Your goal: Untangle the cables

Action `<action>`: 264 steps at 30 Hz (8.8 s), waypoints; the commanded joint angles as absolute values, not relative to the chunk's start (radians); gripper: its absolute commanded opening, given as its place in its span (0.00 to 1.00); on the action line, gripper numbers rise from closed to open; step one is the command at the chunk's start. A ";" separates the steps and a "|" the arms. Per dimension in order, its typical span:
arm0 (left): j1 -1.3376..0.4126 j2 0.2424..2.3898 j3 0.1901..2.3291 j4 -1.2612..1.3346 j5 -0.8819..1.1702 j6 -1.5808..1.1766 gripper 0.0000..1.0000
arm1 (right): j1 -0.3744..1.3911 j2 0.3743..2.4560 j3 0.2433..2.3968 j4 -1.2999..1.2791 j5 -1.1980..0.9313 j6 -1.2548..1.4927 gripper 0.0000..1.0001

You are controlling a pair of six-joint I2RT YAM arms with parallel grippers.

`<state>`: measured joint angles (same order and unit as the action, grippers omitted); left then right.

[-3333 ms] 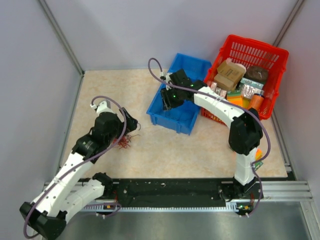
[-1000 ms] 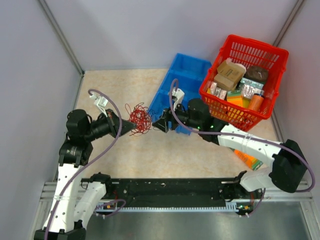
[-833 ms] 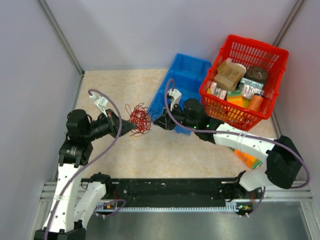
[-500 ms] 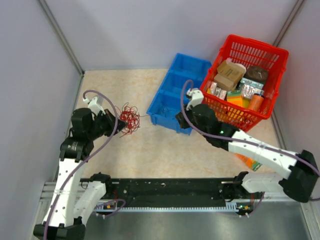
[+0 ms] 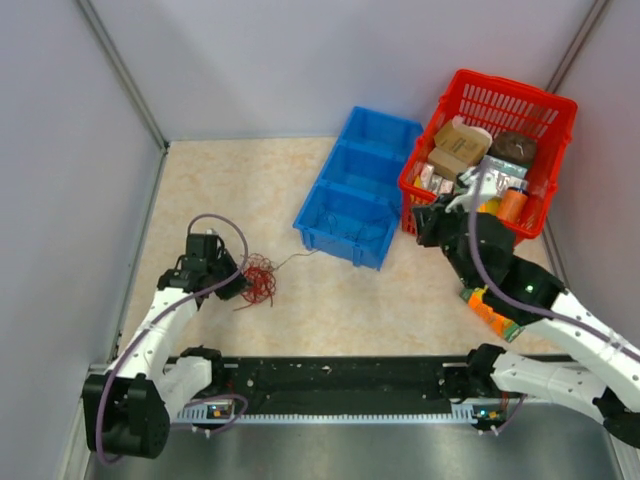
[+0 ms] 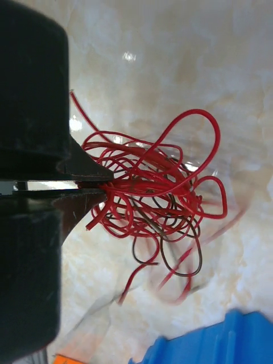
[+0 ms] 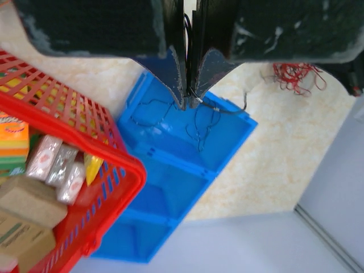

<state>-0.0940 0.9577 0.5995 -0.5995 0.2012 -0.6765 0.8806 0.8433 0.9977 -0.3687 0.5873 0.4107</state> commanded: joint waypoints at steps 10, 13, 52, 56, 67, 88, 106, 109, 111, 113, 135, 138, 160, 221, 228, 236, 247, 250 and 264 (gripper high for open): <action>-0.067 0.927 0.564 -0.526 0.093 -0.704 0.00 | 0.874 0.739 1.324 -0.411 0.545 0.321 0.00; -0.067 0.916 0.575 -0.515 0.127 -0.701 0.02 | 0.874 0.814 1.327 -0.413 0.541 0.322 0.00; -0.066 0.810 0.615 -0.503 0.334 -0.634 0.00 | 0.767 1.273 1.780 -0.293 0.342 0.136 0.00; -0.066 0.801 0.617 -0.511 0.336 -0.635 0.00 | 0.767 1.284 1.683 -0.242 0.336 0.166 0.00; -0.066 0.772 0.617 -0.529 0.334 -0.634 0.00 | 0.759 1.361 1.473 -0.138 0.377 0.161 0.00; -0.066 0.801 0.623 -0.512 0.442 -0.620 0.00 | 0.732 1.850 1.591 -0.621 0.278 0.239 0.00; -0.066 0.804 0.609 -0.486 0.475 -0.632 0.00 | 0.657 1.870 1.634 -0.664 -0.023 0.192 0.26; -0.066 0.805 0.611 -0.488 0.498 -0.632 0.05 | 0.663 1.846 1.664 -0.672 -0.038 0.199 0.47; -0.066 0.804 0.603 -0.476 0.524 -0.624 0.12 | 0.670 1.792 1.660 -0.672 -0.026 0.201 0.55; -0.066 0.811 0.591 -0.459 0.573 -0.612 0.11 | 0.690 1.735 1.632 -0.672 -0.008 0.196 0.62; -0.104 0.865 0.577 -0.338 0.995 -0.514 0.00 | 0.928 1.376 0.992 0.112 -0.307 0.453 0.49; -0.106 0.877 0.580 -0.331 1.020 -0.518 0.00 | 0.954 1.382 1.026 0.031 -0.203 0.394 0.42; -0.106 0.807 0.632 -0.474 0.833 -0.521 0.56 | 0.959 1.350 0.931 0.041 -0.154 0.465 0.56; -0.417 1.146 0.436 0.018 0.709 -0.833 0.57 | 1.048 1.175 1.083 0.025 -0.072 0.546 0.00; -0.428 1.273 0.399 0.104 0.638 -0.870 0.45 | 1.046 1.137 1.296 0.012 -0.150 0.543 0.00; -0.374 1.281 0.374 0.088 0.565 -0.890 0.18 | 1.048 1.005 1.558 -0.153 -0.071 0.407 0.00; -0.206 0.941 0.478 -0.346 0.414 -0.678 0.33 | 1.046 0.898 1.441 -0.265 0.150 0.313 0.00; -0.204 0.861 0.549 -0.422 0.411 -0.631 0.53 | 1.046 0.897 1.366 -0.267 0.120 0.336 0.00; -0.232 0.750 0.712 -0.256 0.897 -0.626 0.55 | 1.046 0.913 1.309 -0.298 0.097 0.334 0.00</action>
<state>-0.2111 0.7746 0.6930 -0.4038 0.6827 -0.5793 1.0508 0.9337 1.2846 -0.3218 0.0826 0.3504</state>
